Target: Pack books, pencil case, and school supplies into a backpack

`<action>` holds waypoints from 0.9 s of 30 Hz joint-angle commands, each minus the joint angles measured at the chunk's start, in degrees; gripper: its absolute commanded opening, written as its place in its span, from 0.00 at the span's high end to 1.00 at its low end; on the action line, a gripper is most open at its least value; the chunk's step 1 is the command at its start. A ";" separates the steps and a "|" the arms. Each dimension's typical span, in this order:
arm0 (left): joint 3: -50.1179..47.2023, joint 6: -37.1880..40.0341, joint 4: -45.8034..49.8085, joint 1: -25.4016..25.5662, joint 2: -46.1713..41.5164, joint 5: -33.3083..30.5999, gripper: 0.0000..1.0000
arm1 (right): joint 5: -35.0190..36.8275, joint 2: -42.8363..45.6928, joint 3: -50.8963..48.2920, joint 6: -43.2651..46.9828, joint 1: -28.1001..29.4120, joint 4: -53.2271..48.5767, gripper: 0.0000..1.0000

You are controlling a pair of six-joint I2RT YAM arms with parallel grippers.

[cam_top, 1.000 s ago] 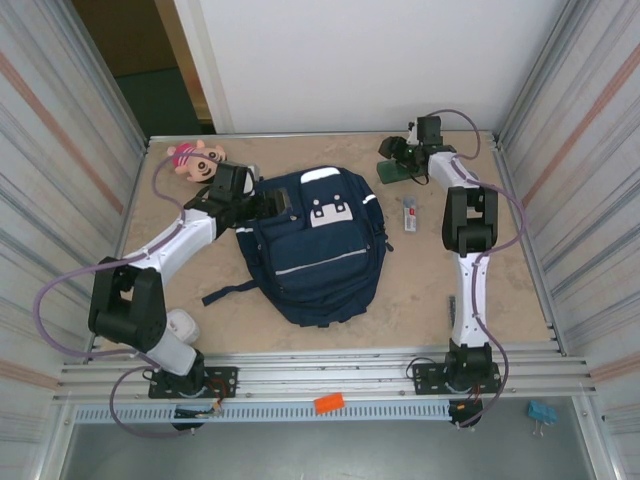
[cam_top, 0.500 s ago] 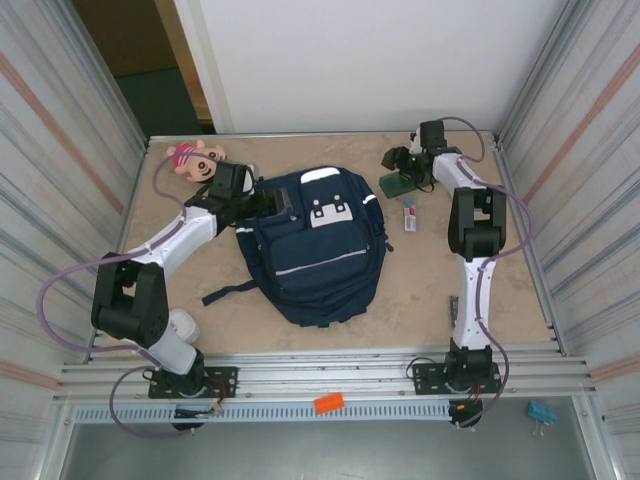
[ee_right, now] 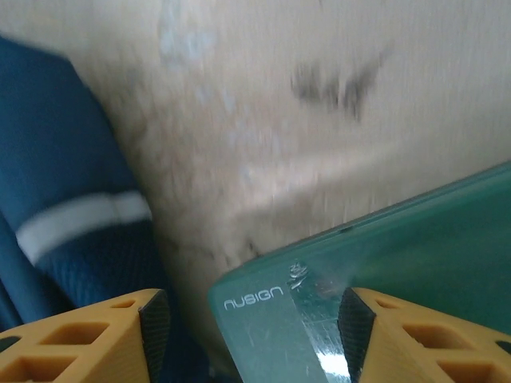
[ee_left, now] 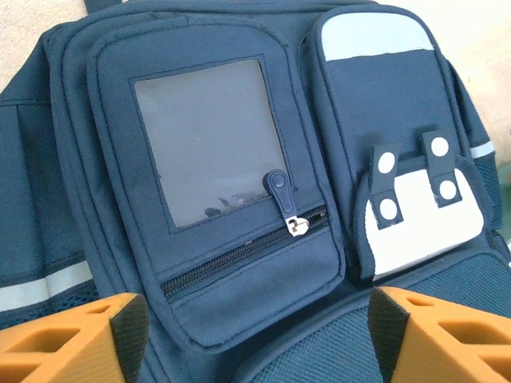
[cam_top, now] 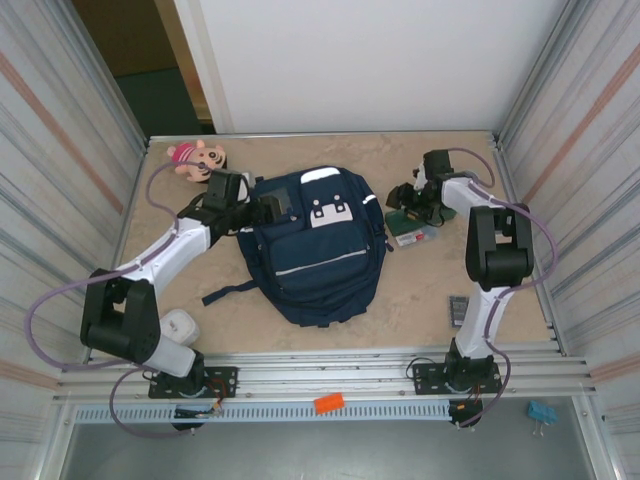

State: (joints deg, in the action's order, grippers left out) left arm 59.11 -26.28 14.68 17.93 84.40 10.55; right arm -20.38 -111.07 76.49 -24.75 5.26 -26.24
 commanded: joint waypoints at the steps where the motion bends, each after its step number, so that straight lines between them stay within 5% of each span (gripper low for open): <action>1: -1.74 -1.54 -0.49 -0.44 -3.60 0.93 0.26 | 3.54 3.48 -5.81 1.31 1.38 -12.04 0.39; 7: -3.45 -2.15 -0.43 0.35 -6.68 0.81 0.26 | 7.95 12.95 -8.65 0.61 1.08 -18.43 0.35; 14: -3.22 -2.41 -0.52 1.71 -7.81 0.31 0.26 | 10.74 17.59 -7.84 -12.34 -3.47 -22.28 0.16; 27: -3.09 -0.92 -1.06 2.02 -7.93 0.95 0.26 | 11.08 9.64 -8.52 -18.28 -10.76 -14.91 0.11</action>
State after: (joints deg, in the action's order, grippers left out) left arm 56.01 -28.32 14.20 19.75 78.04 10.94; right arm -10.94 -99.33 66.74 -41.50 -5.02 -42.61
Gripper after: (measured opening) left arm 0.742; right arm 0.884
